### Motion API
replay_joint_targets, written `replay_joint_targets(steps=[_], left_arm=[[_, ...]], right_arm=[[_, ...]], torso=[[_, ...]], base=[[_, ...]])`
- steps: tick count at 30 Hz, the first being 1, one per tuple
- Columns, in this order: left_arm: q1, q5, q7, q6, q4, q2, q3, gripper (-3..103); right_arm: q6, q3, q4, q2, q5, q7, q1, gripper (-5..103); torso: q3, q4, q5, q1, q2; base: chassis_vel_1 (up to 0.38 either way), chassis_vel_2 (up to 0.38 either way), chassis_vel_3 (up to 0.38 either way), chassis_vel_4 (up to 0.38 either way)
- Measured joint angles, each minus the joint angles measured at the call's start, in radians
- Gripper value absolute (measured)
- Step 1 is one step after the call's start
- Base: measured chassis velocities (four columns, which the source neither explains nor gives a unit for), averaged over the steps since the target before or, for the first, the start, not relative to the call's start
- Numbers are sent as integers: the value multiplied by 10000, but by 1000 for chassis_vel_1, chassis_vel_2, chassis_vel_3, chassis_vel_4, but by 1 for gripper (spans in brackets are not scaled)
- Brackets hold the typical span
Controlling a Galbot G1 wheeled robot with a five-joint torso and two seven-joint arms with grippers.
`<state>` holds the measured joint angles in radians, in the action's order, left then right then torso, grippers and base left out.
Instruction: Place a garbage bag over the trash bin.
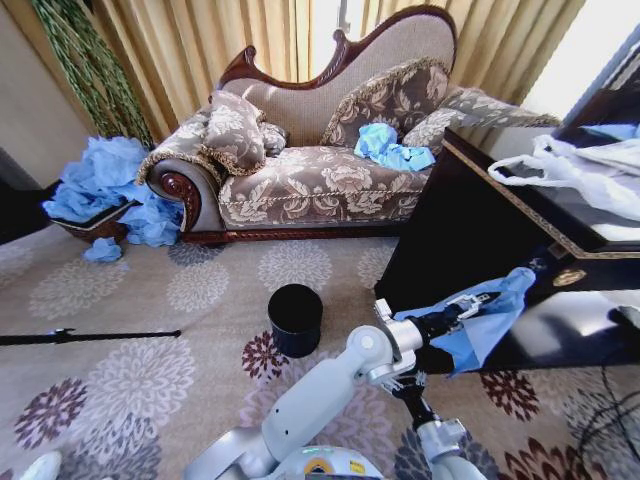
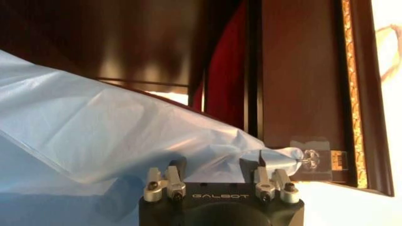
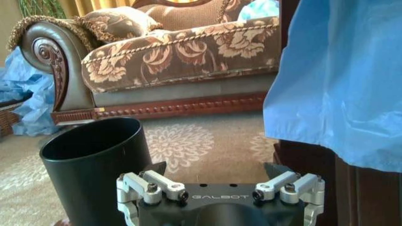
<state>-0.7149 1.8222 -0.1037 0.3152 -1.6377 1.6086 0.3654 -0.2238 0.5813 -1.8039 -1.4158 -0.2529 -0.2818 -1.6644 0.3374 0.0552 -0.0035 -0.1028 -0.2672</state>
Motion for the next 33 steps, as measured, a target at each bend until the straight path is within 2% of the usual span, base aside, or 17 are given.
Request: replay_joint_targets(steps=[2, 5, 7, 10, 12, 13, 15, 17, 19, 21, 23, 24, 27, 33], left_arm=[[6, -9, 13, 2, 16, 0, 11, 58], [60, -61, 62, 33, 141, -1, 71, 46], [71, -66, 63, 34, 159, -1, 78, 46], [102, -80, 63, 35, 178, -3, 90, 34], [103, -82, 60, 36, 178, -3, 91, 34], [103, -85, 43, 34, 163, -4, 94, 26], [103, -86, 32, 34, 151, -5, 94, 23], [99, -88, -63, 32, 94, -5, 96, 15], [99, -88, -145, 32, 55, -5, 99, 15], [96, -91, -459, 37, -149, -5, 130, 7], [96, -91, -514, 44, -188, -5, 135, 3], [92, -87, -758, 83, -338, -29, 156, 1], [80, -66, -1008, 118, -500, -222, 166, 0], [-23, 86, -1577, 149, -963, -952, 128, 0]], right_arm=[[2, -9, 1, -3, 13, 0, 0, 100], [5, -41, 1, -21, 64, 0, -37, 100], [5, -41, 2, -24, 77, 1, -43, 100], [4, -35, 9, -28, 90, 1, -50, 100], [4, -30, 14, -27, 93, 1, -49, 100], [0, -23, 35, -26, 105, 1, -47, 100], [-1, -23, 39, -25, 107, 1, -47, 100], [-3, -33, 44, -47, 123, 1, -46, 100], [-5, -35, 44, -58, 128, 1, -46, 100], [-10, -31, 42, -67, 131, 3, -48, 100], [-11, -27, 42, -67, 131, 3, -50, 100], [-18, -13, 40, -67, 131, 4, -53, 100], [-38, 0, 42, -83, 129, 4, -57, 100], [-89, 2, 76, -213, 138, -1, -93, 100]], torso=[[0, 0, 0, 0, 0], [0, 0, 0, 0, -1], [0, 0, 0, 0, -2], [0, 0, 0, 0, -2], [0, 0, 0, 0, -2], [0, 1, 0, 0, -2], [0, 1, 0, 0, -2], [0, 1, 0, 0, -2], [0, 1, 0, 0, -2], [0, 0, 0, 0, -2], [0, 0, 0, 0, -2], [0, 1, -1, 0, -2], [0, 1, 0, 0, -2], [0, 0, -1, 0, -2]], base=[[0, 0, 0, 0], [0, 0, 0, 0], [0, 0, 0, 0], [0, 0, 0, 0], [0, 0, 0, 0], [0, 0, 0, 0], [0, 0, 0, 0], [0, 0, 0, 0], [0, 0, 0, 0], [0, 0, 0, 0], [0, 0, 0, 0], [0, 0, 0, 0], [0, 0, 0, 0], [0, 0, 0, 0]])
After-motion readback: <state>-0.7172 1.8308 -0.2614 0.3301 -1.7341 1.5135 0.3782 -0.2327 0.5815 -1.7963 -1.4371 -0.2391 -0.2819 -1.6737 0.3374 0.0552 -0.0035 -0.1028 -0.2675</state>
